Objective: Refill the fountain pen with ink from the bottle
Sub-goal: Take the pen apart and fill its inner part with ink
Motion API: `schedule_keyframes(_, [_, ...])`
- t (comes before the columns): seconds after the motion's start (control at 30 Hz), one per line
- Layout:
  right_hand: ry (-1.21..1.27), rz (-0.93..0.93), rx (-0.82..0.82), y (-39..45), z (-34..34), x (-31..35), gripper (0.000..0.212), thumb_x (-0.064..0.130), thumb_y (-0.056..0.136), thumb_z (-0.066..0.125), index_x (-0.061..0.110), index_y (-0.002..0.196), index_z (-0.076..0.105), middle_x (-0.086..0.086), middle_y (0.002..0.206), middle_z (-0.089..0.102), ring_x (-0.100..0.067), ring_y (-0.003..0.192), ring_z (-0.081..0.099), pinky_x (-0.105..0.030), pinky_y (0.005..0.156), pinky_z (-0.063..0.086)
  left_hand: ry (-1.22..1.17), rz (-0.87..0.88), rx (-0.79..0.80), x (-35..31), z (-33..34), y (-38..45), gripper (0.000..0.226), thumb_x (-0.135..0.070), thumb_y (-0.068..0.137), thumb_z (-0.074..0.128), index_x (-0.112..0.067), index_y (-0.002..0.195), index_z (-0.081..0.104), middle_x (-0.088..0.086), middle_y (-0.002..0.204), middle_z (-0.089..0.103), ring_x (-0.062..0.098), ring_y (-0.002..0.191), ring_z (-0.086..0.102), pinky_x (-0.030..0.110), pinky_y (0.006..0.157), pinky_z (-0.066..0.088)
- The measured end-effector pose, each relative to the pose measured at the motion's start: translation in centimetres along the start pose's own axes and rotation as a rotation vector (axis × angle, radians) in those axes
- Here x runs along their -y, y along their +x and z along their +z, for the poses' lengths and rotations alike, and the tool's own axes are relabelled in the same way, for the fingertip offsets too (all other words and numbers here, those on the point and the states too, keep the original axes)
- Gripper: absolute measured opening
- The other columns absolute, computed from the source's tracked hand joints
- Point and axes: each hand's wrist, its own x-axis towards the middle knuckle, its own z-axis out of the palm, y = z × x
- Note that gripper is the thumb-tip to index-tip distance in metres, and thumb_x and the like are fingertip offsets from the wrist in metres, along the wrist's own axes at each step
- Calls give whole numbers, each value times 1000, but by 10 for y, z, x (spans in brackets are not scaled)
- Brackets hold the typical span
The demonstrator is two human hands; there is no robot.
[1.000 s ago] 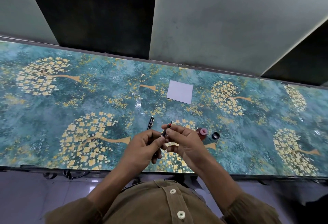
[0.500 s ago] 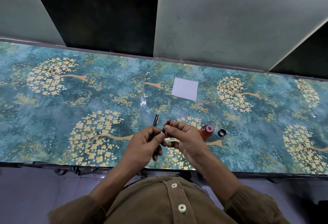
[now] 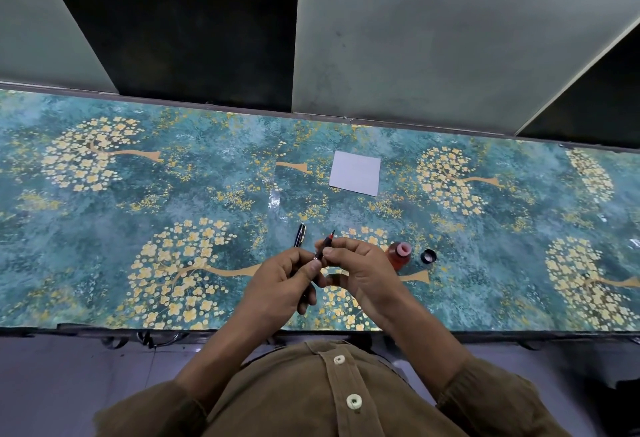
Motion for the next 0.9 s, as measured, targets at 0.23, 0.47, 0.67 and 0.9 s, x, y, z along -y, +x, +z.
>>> schedule_keyframes(0.23, [-40, 54, -7, 0, 0, -5, 13, 17, 86, 74, 11, 76, 68, -8, 77, 65, -19, 73, 61, -31, 63, 49, 13, 1, -4, 5, 0, 1, 12, -13, 100, 57, -10, 96, 67, 1, 74, 72, 17, 55, 60, 30, 48, 47])
schedule_keyframes(0.47, [-19, 68, -39, 5, -5, -6, 6, 8, 90, 67, 3, 91, 70, -9, 82, 69, -19, 77, 65, -32, 61, 49, 45, -45, -18, 9, -2, 1, 13, -12, 100, 56, -9, 93, 65, 2, 74, 70, 13, 52, 58, 26, 47, 45])
schedule_keyframes(0.67, [-92, 183, -167, 41, -18, -14, 4, 9, 89, 70, 5, 90, 70, -8, 79, 70, -18, 65, 63, -28, 51, 51, -17, -100, -152, 15, -8, 0, 12, -11, 99, 57, -6, 95, 67, 8, 77, 70, 18, 59, 64, 29, 53, 53])
schedule_keyframes(0.9, [-537, 246, -288, 111, -28, -41, 15, 8, 84, 74, 8, 75, 63, -17, 77, 67, -20, 54, 60, -28, 45, 48, 98, -61, -291, 12, -19, -6, 7, -24, 93, 67, -25, 88, 72, -11, 72, 69, 3, 66, 63, 18, 62, 49])
